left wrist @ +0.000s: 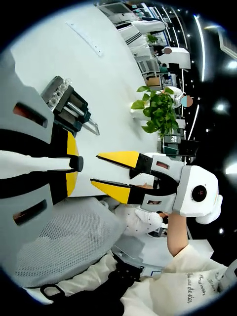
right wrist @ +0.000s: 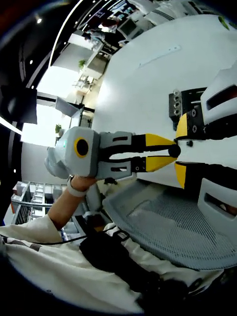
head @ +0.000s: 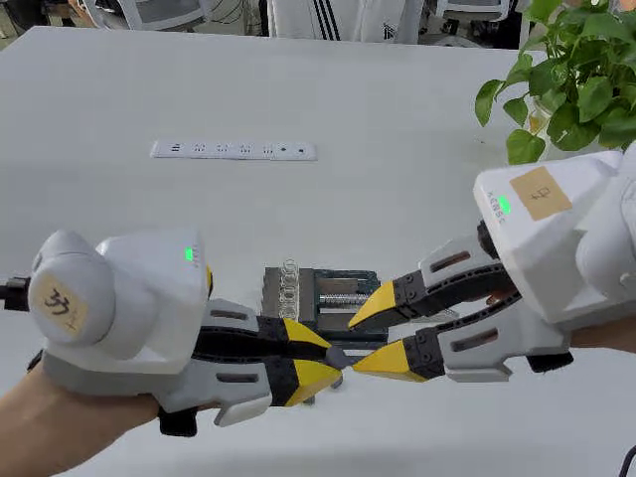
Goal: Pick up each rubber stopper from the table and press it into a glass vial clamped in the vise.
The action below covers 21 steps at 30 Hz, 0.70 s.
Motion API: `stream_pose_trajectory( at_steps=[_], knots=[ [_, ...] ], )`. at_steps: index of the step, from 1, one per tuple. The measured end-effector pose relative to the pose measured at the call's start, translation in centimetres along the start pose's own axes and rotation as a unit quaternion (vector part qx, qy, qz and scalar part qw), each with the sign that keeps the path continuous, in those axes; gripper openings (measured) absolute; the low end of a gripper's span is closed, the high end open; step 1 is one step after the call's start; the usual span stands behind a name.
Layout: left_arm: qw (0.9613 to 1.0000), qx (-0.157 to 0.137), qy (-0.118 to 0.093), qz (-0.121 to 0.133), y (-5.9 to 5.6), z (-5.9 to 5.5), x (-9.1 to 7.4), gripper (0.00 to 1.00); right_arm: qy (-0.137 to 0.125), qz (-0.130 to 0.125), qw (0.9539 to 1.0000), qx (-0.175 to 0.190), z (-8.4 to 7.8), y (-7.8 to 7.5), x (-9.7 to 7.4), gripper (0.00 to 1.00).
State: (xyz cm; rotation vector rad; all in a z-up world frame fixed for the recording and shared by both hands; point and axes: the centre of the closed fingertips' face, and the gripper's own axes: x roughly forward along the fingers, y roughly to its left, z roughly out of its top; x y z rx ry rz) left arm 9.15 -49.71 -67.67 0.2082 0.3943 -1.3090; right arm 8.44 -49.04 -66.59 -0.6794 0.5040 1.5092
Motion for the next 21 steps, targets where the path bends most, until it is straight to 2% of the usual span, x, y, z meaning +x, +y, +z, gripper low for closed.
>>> stream_pose_trajectory(
  at_steps=[1,3,8,21],
  knots=[
    [1.0000,0.004,0.001,0.001,0.0,0.0,0.0,0.05,0.004,0.008,1.0000,0.005,-0.1,0.3,0.1,0.15],
    [0.9999,0.015,0.006,-0.001,-0.2,0.0,0.1,0.05,0.011,0.006,0.9999,-0.004,-0.3,0.3,0.4,0.15],
    [0.9993,0.035,0.014,-0.004,-0.4,-0.1,0.2,0.05,0.010,0.016,0.9998,0.000,-0.2,0.6,0.8,0.14],
    [0.9982,0.054,0.022,-0.015,-1.0,0.0,0.4,0.05,0.027,0.025,0.9993,-0.009,-0.7,0.9,1.0,0.11]
  ],
)
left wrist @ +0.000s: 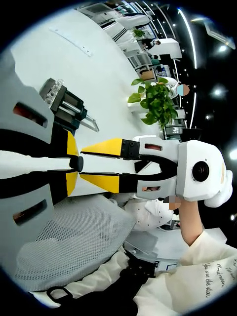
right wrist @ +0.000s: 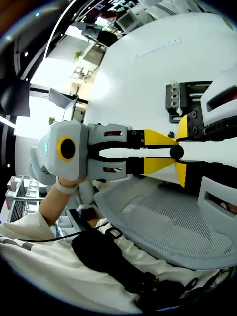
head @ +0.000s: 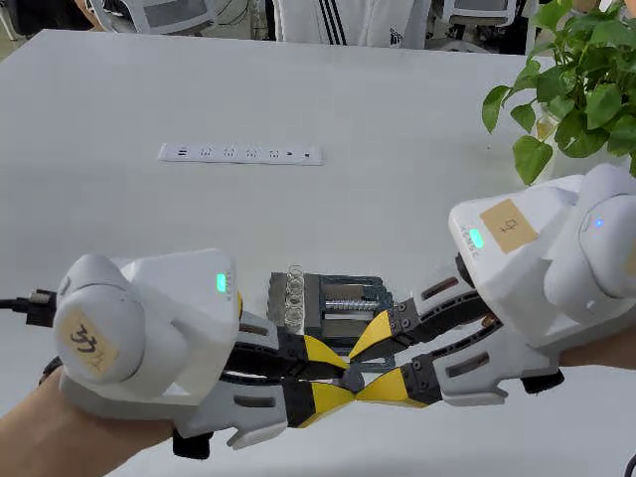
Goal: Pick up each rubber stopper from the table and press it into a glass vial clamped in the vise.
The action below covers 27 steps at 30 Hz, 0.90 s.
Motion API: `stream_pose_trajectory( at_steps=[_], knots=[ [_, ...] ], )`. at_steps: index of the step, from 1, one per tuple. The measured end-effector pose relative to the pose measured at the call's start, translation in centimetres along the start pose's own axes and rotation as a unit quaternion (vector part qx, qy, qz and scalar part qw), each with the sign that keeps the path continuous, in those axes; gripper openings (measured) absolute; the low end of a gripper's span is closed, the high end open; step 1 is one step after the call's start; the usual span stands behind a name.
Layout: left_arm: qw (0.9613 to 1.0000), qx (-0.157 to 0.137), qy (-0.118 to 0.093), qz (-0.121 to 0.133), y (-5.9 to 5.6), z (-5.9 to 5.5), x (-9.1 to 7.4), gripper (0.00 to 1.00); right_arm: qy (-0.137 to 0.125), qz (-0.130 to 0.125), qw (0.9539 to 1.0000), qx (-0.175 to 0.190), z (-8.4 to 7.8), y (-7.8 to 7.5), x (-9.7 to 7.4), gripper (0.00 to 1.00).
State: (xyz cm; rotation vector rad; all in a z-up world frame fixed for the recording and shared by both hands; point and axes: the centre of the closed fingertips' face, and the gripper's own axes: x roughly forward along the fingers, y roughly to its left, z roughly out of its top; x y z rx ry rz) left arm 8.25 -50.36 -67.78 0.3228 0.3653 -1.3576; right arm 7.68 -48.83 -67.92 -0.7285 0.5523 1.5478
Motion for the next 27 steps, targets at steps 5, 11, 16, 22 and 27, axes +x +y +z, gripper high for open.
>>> stream_pose_trajectory(
  at_steps=[5,11,16,22,27],
  knots=[
    [1.0000,-0.002,0.002,-0.003,-0.09,-0.06,0.04,0.05,0.008,0.003,0.9999,-0.007,-0.09,0.23,0.13,0.09],
    [0.9999,-0.003,0.008,-0.009,-0.30,-0.26,0.15,0.04,0.020,0.012,0.9996,-0.017,-0.26,0.47,0.25,0.09],
    [0.9998,-0.013,0.007,-0.009,-0.28,-0.31,0.21,0.04,0.029,0.014,0.9990,-0.030,-0.26,0.53,0.26,0.08],
    [0.9996,-0.025,0.004,-0.009,-0.17,-0.33,0.17,0.04,0.044,0.020,0.9974,-0.054,-0.26,0.86,0.31,0.12],
    [0.9997,-0.020,0.008,-0.012,-0.39,-0.37,0.16,0.04,0.051,0.017,0.9967,-0.061,-0.42,0.60,0.28,0.09]
  ],
)
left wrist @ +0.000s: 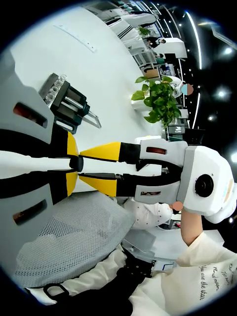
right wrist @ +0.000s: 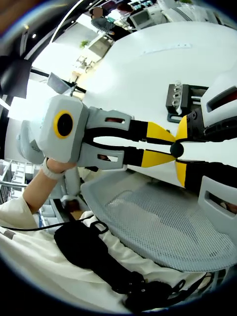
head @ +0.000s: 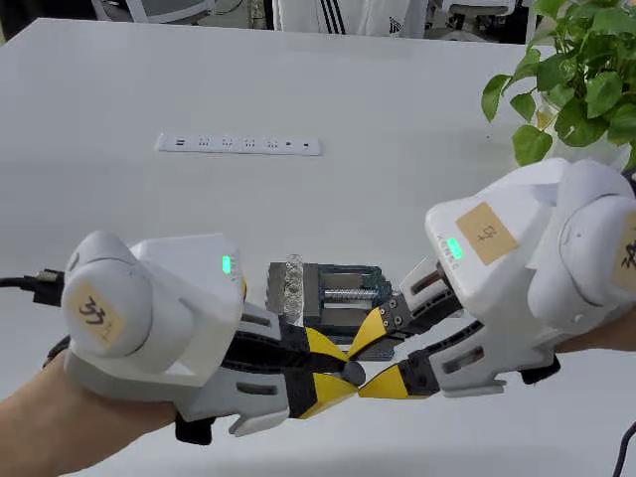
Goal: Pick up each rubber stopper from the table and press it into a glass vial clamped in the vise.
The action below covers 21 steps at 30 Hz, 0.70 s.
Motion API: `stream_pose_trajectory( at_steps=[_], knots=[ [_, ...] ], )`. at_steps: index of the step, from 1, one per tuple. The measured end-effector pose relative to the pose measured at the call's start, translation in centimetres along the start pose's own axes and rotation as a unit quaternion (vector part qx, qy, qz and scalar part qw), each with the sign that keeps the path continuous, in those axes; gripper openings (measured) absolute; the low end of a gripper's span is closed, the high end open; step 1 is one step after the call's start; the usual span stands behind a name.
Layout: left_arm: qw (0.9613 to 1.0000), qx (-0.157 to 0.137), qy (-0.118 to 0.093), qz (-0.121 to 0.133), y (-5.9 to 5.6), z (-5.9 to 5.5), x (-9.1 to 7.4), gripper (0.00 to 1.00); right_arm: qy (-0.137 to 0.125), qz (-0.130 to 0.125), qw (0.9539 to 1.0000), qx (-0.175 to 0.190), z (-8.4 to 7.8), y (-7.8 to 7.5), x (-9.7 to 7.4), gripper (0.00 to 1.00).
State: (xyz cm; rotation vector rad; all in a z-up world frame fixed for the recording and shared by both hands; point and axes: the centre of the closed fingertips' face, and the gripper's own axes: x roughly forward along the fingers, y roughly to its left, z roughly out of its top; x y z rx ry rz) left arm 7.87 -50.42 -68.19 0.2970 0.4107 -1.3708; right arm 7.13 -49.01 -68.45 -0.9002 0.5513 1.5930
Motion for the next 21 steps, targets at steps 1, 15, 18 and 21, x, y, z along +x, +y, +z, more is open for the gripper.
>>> stream_pose_trajectory(
  at_steps=[1,15,18,21],
  knots=[
    [1.0000,0.000,0.000,0.000,-0.02,0.00,0.02,0.04,0.000,0.000,1.0000,-0.001,-0.02,-0.03,0.00,0.09],
    [1.0000,0.006,0.005,-0.005,-0.29,-0.09,0.22,0.04,0.008,-0.004,0.9999,-0.008,-0.07,0.04,0.18,0.07],
    [0.9999,0.012,0.005,-0.007,-0.43,0.02,0.21,0.04,0.004,-0.002,1.0000,0.006,0.02,0.11,0.08,0.06],
    [0.9999,0.013,0.004,-0.007,-0.39,0.07,0.23,0.05,0.000,-0.001,0.9999,0.014,0.04,0.11,-0.04,0.06]
  ],
)
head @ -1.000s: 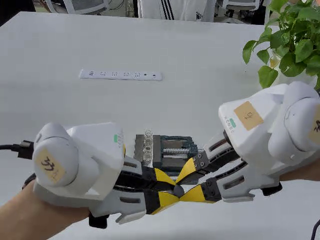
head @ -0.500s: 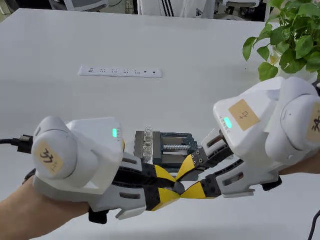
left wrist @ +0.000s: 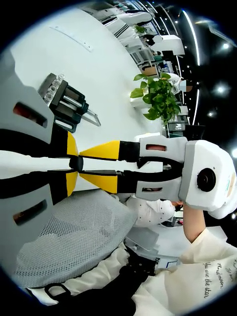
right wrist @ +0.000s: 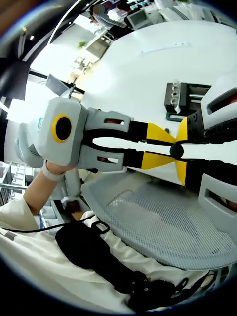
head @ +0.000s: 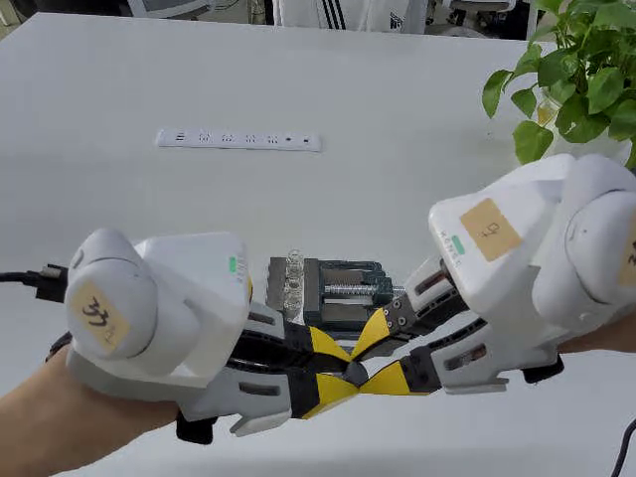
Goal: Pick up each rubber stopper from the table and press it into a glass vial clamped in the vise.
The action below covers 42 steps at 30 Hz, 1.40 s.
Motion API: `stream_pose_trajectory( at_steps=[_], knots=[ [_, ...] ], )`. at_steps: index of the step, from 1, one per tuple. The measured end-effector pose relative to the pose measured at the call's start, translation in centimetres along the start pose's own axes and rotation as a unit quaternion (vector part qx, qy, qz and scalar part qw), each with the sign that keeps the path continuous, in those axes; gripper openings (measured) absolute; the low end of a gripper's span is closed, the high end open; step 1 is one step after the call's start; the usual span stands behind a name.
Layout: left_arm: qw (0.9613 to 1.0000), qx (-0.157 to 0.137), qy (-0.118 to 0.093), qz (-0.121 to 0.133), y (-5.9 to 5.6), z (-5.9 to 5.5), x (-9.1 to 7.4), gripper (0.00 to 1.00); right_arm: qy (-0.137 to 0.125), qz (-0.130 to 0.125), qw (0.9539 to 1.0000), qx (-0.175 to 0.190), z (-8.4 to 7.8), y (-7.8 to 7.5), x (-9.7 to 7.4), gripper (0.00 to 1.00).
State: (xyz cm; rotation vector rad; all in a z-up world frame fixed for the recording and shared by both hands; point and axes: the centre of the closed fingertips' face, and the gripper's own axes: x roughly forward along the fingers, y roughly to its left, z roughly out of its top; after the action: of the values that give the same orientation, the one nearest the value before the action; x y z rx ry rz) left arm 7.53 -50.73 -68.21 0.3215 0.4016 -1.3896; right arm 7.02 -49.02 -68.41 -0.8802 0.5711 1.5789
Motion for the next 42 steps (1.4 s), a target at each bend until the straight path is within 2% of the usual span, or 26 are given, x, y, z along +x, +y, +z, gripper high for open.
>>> stream_pose_trajectory(
  at_steps=[11,13,14,16,18,20,21,23,26,28,37,39,42],
  knots=[
    [0.9999,0.009,-0.011,0.002,-0.2,0.1,0.1,0.06,-0.017,0.005,0.9995,0.026,-0.1,0.2,-0.2,0.06],
    [0.9998,0.016,-0.006,0.003,-0.2,0.0,0.1,0.06,-0.022,0.006,0.9993,0.030,0.0,0.2,-0.4,0.06],
    [0.9996,0.026,0.008,0.004,-0.1,-0.5,0.1,0.06,-0.026,0.005,0.9991,0.033,0.1,0.1,-0.5,0.06],
    [0.9993,0.034,0.014,0.004,-0.1,-0.8,0.1,0.02,-0.032,0.006,0.9989,0.035,0.3,0.1,-0.7,0.06],
    [0.9997,0.025,0.006,0.004,-0.1,-0.7,0.0,0.00,-0.035,0.007,0.9986,0.040,0.4,0.1,-0.8,0.06],
    [0.9999,0.008,-0.003,0.009,0.0,-0.4,-0.2,0.06,-0.034,0.008,0.9986,0.041,0.3,0.2,-0.8,0.06],
    [0.9999,0.010,-0.004,0.010,0.1,-0.3,-0.2,0.07,-0.032,0.009,0.9986,0.041,0.1,0.2,-0.9,0.06],
    [0.9998,0.015,-0.010,0.007,-0.1,0.0,-0.3,0.04,-0.032,0.008,0.9986,0.042,0.0,0.3,-0.8,0.06],
    [0.9999,0.009,-0.008,0.002,-0.2,-0.1,-0.2,0.06,-0.032,0.009,0.9986,0.042,0.0,0.3,-0.8,0.06],
    [0.9999,0.002,-0.014,0.000,-0.3,0.2,-0.1,0.06,-0.032,0.011,0.9985,0.043,0.0,0.4,-0.8,0.06],
    [0.9999,0.001,-0.012,-0.006,-0.5,0.1,-0.1,0.06,-0.029,0.017,0.9986,0.040,0.0,0.6,-0.7,0.06],
    [0.9997,-0.005,-0.020,-0.009,-0.6,0.4,-0.1,0.06,-0.028,0.019,0.9986,0.039,0.0,0.7,-0.6,0.06],
    [0.9997,-0.004,-0.021,-0.010,-0.6,0.5,-0.1,0.06,-0.028,0.019,0.9987,0.039,0.1,0.7,-0.6,0.06]
  ],
)
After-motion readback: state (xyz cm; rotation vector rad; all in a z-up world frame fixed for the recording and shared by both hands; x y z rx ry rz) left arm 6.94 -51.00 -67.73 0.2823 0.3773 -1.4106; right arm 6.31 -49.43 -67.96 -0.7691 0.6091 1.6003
